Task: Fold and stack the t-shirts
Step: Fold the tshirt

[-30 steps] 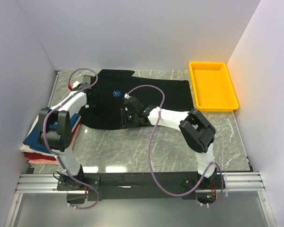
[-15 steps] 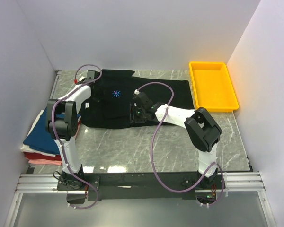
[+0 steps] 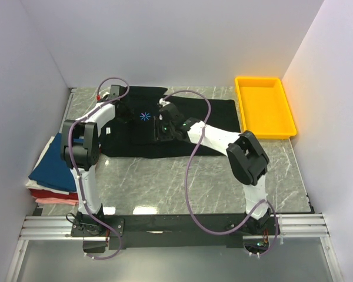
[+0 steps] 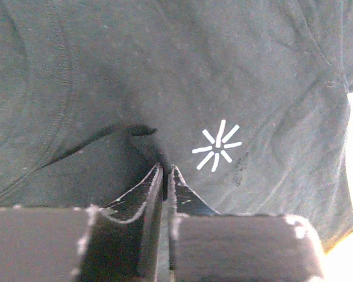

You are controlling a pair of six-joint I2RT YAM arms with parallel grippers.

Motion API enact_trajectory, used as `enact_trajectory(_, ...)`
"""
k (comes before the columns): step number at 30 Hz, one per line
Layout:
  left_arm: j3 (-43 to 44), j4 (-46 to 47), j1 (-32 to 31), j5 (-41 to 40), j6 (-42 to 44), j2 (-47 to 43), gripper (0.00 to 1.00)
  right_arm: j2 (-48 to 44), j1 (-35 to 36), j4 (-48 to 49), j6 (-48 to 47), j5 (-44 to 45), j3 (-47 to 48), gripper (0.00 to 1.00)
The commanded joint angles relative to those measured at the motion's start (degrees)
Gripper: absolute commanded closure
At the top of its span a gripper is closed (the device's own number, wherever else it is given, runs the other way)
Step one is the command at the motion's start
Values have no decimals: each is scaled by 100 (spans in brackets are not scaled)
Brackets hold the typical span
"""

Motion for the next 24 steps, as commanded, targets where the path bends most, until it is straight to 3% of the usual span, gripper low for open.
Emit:
enact_trajectory(1,270,339,-30,248,194,50,85,320,42,28,-301,55,529,53)
enact_trajectory(7,217,585,-3,512,493,-64,48,1023,349,-209,-723,319,1540,52)
enact_trajectory(8,200,585,40,538,554,-160,38,1215,375,-245,-776,371,1663,52)
enact_trajectory(11,60,515,172,538,607,-432,27,1602,542,-376,-996,530,2164,52)
enact_trajectory(20,-854,-56,427,-15,291,-1688,18,2368,903,-667,-1444,1171,3026,50)
enact_trajectory(24,-1652,84,454,-182,177,-2199,17,2579,921,-728,-1514,1303,3193,50)
